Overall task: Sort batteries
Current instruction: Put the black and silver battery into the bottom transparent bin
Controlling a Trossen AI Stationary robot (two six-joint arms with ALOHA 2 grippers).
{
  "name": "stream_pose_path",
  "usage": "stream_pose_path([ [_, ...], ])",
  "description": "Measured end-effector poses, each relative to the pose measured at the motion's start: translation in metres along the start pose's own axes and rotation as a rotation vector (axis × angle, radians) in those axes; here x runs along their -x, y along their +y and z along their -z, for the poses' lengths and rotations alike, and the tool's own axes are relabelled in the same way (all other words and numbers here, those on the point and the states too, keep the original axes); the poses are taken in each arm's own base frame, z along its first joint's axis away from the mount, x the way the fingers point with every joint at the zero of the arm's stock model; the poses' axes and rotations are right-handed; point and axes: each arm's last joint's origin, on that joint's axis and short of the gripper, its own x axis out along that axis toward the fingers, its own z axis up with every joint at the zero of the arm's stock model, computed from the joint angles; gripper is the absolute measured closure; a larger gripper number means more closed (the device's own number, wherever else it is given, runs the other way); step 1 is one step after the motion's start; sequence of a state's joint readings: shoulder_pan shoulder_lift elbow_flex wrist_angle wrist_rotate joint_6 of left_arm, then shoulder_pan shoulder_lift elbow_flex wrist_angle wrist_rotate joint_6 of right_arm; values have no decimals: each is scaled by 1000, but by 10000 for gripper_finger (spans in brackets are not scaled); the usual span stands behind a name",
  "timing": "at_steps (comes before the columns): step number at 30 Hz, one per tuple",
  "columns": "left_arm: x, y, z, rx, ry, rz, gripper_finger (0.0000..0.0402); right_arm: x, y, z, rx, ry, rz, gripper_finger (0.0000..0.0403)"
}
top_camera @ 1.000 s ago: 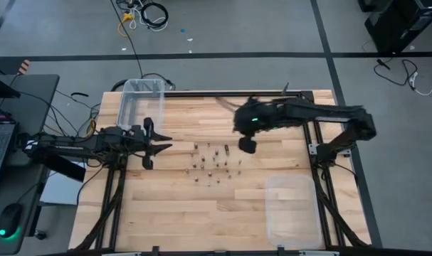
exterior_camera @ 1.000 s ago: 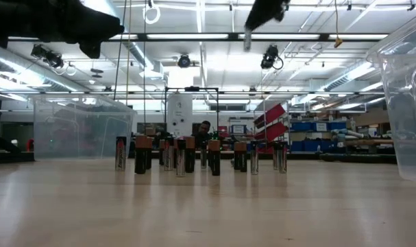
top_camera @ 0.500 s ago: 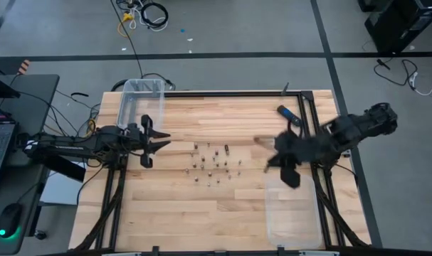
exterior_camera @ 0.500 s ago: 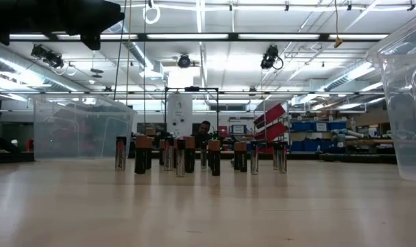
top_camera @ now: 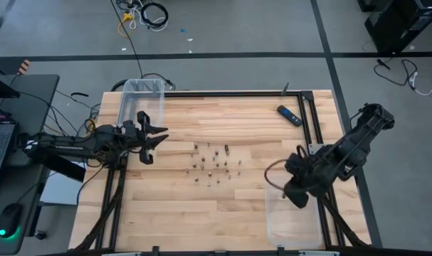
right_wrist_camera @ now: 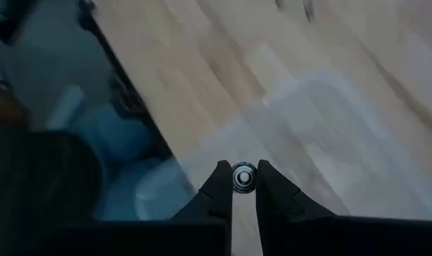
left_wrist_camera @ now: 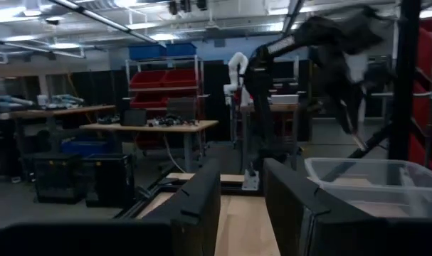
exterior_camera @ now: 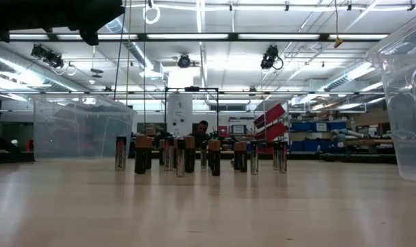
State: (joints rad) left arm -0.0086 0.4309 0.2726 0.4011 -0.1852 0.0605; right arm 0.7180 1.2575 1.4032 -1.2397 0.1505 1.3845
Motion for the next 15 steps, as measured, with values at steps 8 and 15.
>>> stream_pose_path([
  [8,0,1,0,34,3,-39,296,-45,-17,28,9,38,115,345],
  [15,0,1,3,113,25,-39,296,-68,-32,42,5,43,181,306],
])
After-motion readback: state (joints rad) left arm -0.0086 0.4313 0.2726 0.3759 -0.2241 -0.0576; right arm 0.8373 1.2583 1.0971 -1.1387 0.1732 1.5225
